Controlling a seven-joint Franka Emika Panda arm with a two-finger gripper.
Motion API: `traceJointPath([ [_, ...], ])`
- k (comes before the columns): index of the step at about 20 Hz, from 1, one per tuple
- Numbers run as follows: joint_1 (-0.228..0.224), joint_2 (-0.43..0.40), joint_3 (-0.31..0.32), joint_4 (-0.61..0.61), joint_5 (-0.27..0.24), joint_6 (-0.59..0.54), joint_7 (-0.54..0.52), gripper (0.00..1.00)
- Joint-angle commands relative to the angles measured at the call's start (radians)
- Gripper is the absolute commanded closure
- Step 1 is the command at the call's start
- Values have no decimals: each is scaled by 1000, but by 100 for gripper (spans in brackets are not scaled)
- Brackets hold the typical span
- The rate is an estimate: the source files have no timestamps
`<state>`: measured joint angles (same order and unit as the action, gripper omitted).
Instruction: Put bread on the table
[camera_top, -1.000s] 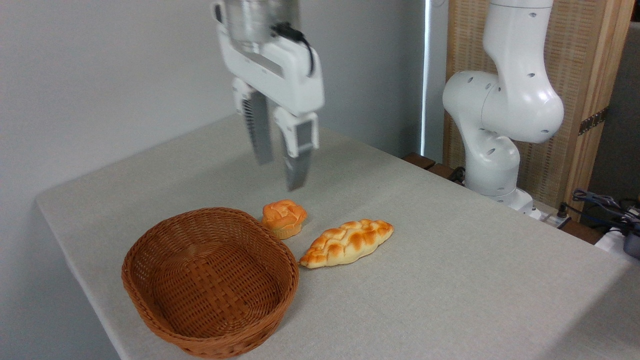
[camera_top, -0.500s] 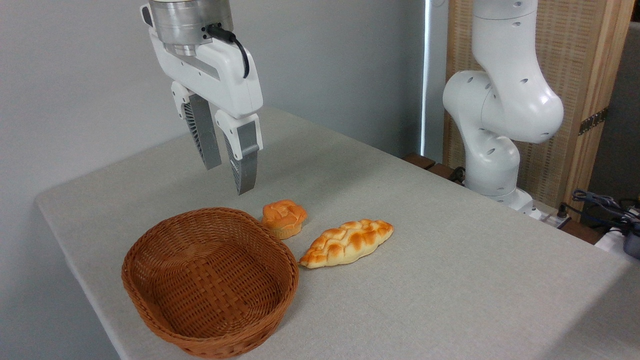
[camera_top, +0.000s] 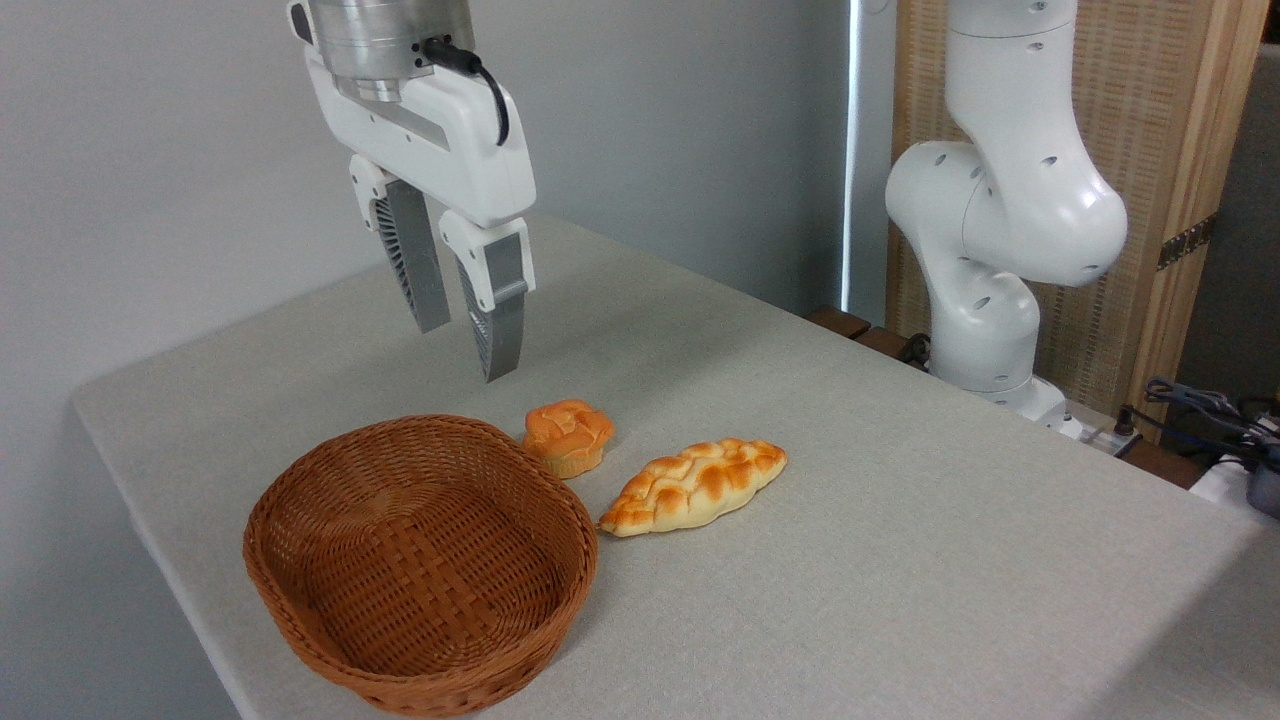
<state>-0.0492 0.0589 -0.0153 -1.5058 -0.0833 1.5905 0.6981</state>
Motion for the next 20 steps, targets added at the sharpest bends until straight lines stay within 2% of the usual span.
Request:
traceJointPath([
  [1,-3,-68,6,-82,-12,25,-2,0],
  [13,-1,-80,14,-102,-10,16,6,0],
  [20,-1,-80,17,-102,8,13,3,0],
])
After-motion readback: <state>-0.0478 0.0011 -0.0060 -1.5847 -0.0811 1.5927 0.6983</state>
